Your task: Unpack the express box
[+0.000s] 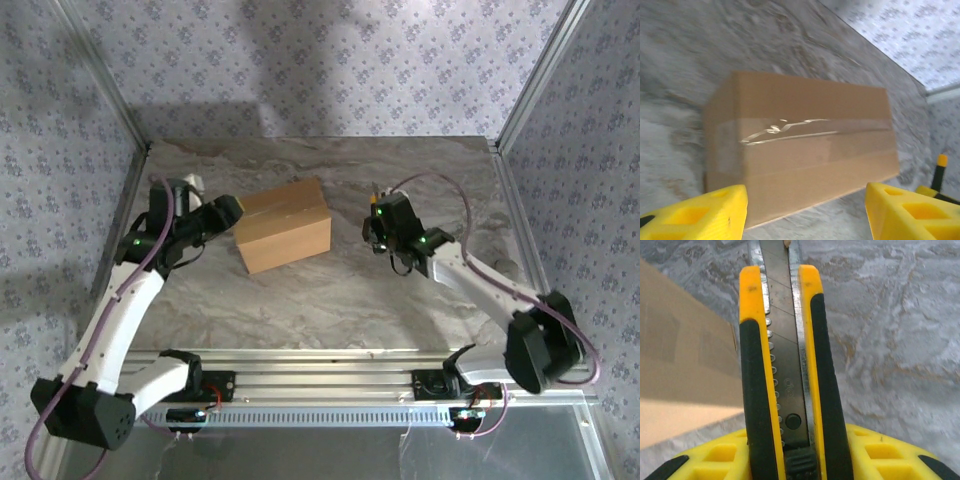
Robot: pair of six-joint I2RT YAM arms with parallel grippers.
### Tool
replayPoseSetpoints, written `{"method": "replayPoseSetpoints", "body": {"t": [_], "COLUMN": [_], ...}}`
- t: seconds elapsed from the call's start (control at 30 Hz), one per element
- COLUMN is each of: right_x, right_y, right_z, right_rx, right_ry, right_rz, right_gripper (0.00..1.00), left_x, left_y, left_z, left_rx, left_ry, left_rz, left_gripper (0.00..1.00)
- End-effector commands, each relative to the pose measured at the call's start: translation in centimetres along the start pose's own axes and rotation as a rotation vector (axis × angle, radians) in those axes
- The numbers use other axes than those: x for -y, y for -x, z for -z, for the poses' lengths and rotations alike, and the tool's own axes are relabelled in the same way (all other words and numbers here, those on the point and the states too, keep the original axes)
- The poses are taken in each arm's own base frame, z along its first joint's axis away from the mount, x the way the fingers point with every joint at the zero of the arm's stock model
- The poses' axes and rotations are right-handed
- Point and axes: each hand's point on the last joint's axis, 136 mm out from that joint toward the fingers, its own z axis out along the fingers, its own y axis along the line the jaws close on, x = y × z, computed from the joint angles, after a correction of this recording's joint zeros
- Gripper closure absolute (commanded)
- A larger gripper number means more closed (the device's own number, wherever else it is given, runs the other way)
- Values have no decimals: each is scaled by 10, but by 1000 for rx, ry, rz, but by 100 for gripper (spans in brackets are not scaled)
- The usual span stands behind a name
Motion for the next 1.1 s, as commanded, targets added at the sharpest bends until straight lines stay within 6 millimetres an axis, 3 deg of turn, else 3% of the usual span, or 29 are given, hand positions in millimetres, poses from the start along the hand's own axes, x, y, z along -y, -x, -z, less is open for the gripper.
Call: {"method": "replayPoseSetpoints", "body": {"t": [0.0, 0.17, 0.2, 0.5, 0.67, 0.83, 0.93, 0.97, 1.07], "right_x": [-11, -27, -35, -63, -78, -90, -92, -84, -79], "right_y": [40, 46, 56, 45, 27, 5, -3, -17, -33], "right_z": [-19, -62, -65, -106, -104, -88, -73, -71, -52], "right_rx": [80, 50, 64, 2, -17, -19, -11, -30, -27], "right_ry": [18, 30, 44, 87, 101, 104, 105, 79, 64], "right_rz": [-52, -95, -99, -131, -99, -53, -44, -34, 0], "right_gripper": [100, 100, 100, 100, 100, 100, 100, 100, 100], "left_x": [-46, -71, -73, -64, -63, -55, -43, -40, -30], "left_y": [-22, -30, -31, -22, -25, -38, -45, -47, -57], "left_z": [-14, -36, -40, -57, -64, -77, -83, -85, -92], "left_rx": [-82, -98, -100, -93, -103, -156, -181, -188, -217], "left_ry": [109, 86, 84, 32, 27, 22, 18, 23, 1], "left_rz": [57, 182, 187, 196, 185, 141, 80, 59, 29], "left_gripper": [37, 37, 36, 36, 35, 35, 35, 35, 36]}}
